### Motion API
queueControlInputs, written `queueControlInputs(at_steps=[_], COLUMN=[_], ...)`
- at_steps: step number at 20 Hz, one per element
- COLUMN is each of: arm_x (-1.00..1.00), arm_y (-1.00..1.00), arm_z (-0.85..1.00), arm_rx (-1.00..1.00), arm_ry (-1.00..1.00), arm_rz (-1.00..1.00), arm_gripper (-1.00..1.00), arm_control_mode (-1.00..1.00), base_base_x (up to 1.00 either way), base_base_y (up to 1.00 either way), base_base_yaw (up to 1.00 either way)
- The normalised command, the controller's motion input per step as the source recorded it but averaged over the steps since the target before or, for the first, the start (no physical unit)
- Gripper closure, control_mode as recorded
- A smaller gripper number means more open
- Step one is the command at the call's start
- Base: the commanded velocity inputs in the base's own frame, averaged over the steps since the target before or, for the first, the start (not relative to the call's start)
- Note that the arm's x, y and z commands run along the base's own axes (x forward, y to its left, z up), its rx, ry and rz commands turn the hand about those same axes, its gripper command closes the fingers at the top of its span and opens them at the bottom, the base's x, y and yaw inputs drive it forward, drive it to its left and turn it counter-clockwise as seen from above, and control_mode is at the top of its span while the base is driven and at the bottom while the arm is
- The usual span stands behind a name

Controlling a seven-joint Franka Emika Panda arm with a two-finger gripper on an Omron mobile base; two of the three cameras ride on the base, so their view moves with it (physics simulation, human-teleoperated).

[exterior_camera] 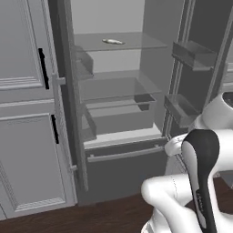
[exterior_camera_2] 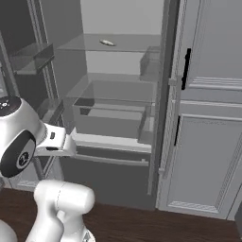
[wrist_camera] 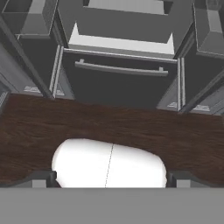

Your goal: Place one broccoli and one fish in each tupperware on the nearby counter, to pack two identical lunches.

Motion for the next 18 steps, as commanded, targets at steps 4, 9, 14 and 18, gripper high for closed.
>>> queueControlInputs(at_steps=[4,9,14,18], arm_x=[0.00,0.00,0.00,0.00], arm_y=[0.00,0.00,0.00,0.00], arm_z=[0.00,0.00,0.00,0.00], arm_rx=[0.00,0.00,0.00,0.00], arm_ry=[0.00,0.00,0.00,0.00], arm_rz=[0.00,0.00,0.00,0.00], arm_gripper=[-1.00,-1.00,-1.00,-1.00], arm_control_mode=[1.00,1.00,1.00,1.00], base_base_x=[0.63,0.83,0.51,0.62], base_base_y=[-0.20,-0.04,-0.13,0.00], base_base_yaw=[-0.02,-0.11,-0.10,-0.01])
